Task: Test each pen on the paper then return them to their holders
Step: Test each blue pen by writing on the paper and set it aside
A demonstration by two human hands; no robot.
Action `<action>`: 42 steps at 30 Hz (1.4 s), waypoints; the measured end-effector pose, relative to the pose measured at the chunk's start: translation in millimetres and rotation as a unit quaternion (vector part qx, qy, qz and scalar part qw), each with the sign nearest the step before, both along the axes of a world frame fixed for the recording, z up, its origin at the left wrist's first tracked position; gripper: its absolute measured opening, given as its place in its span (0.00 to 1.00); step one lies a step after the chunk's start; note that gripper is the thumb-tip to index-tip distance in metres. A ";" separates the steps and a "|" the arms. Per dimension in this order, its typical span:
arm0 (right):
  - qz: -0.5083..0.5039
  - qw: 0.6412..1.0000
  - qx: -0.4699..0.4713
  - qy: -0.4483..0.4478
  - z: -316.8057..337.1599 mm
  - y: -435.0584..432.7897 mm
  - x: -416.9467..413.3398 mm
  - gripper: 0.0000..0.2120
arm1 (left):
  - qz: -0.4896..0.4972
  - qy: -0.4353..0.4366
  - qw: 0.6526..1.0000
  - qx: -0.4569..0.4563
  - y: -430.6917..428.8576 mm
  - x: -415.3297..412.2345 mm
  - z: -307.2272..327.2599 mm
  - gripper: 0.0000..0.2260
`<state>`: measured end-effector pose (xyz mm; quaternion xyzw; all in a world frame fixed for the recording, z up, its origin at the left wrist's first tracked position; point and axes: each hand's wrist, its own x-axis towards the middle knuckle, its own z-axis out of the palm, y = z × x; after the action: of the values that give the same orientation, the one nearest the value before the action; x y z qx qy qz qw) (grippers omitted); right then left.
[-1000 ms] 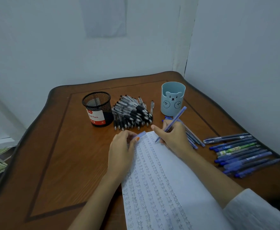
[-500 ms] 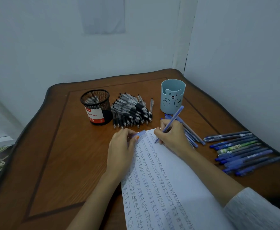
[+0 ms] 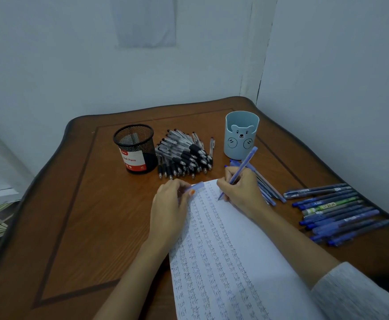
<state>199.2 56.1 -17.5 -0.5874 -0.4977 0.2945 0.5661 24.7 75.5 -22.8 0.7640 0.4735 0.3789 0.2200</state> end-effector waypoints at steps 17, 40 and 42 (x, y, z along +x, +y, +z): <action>-0.018 1.000 0.007 0.007 -0.2 0.1 -0.1 0.17 | 0.001 0.010 1.000 0.002 0.3 -0.6 0.7 0.03; 0.044 0.934 -0.049 0.350 22.5 -4.5 -3.4 0.18 | -0.057 -0.081 0.994 -0.036 -4.2 4.4 8.6 0.04; 0.062 0.930 -0.060 0.357 22.9 -4.8 -5.7 0.17 | -0.054 -0.090 0.994 -0.033 -3.9 4.4 8.8 0.04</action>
<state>193.6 51.3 5.4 -0.4443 -0.2796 0.5484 0.6509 29.1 71.6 -14.0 0.7433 0.4225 0.4180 0.3070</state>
